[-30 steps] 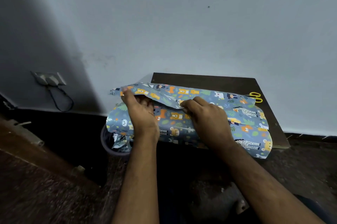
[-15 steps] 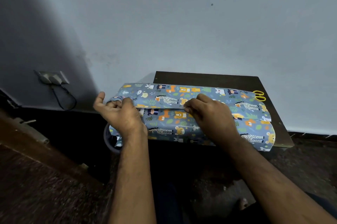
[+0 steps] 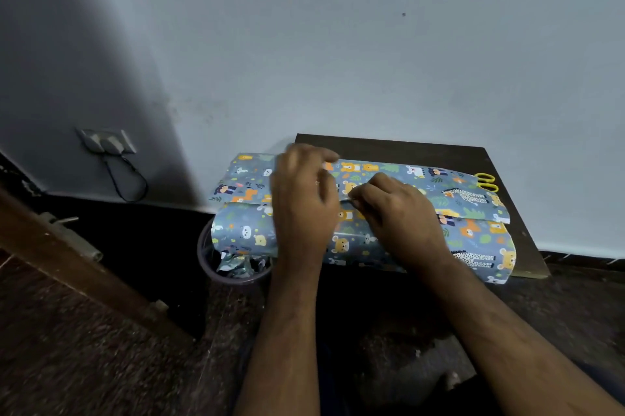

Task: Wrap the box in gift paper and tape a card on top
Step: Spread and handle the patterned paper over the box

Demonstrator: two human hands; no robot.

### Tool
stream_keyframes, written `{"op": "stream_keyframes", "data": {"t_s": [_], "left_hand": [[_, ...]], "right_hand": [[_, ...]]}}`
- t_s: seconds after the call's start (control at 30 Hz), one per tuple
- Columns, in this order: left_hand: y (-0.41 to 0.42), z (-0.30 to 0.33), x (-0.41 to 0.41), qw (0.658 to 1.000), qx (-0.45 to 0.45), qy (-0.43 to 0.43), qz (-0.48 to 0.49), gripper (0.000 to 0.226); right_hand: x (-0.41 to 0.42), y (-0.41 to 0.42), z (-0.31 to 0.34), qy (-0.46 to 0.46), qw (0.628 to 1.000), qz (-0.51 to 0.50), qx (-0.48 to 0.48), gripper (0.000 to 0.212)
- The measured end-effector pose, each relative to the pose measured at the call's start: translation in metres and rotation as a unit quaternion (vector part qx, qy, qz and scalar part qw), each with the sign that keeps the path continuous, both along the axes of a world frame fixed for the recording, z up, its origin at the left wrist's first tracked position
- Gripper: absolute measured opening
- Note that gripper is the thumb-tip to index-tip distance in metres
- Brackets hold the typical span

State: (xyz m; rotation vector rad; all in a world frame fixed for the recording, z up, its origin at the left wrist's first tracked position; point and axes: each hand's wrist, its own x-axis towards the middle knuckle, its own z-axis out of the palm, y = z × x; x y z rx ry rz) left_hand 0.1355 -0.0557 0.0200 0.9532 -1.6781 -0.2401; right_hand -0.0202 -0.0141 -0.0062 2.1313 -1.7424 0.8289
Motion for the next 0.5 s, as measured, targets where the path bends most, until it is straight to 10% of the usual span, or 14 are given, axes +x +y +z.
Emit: {"op": "stream_keyframes", "data": {"t_s": [0.23, 0.5], "left_hand": [[0.030, -0.002, -0.033, 0.996, -0.033, -0.083, -0.031, 0.013], [0.017, -0.027, -0.038, 0.958, 0.078, -0.275, 0.001, 0.026]], "right_hand": [[-0.008, 0.004, 0.016, 0.006, 0.987, -0.125, -0.098, 0.007], [-0.028, -0.004, 0.021, -0.157, 0.975, -0.131, 0.082, 0.013]]}}
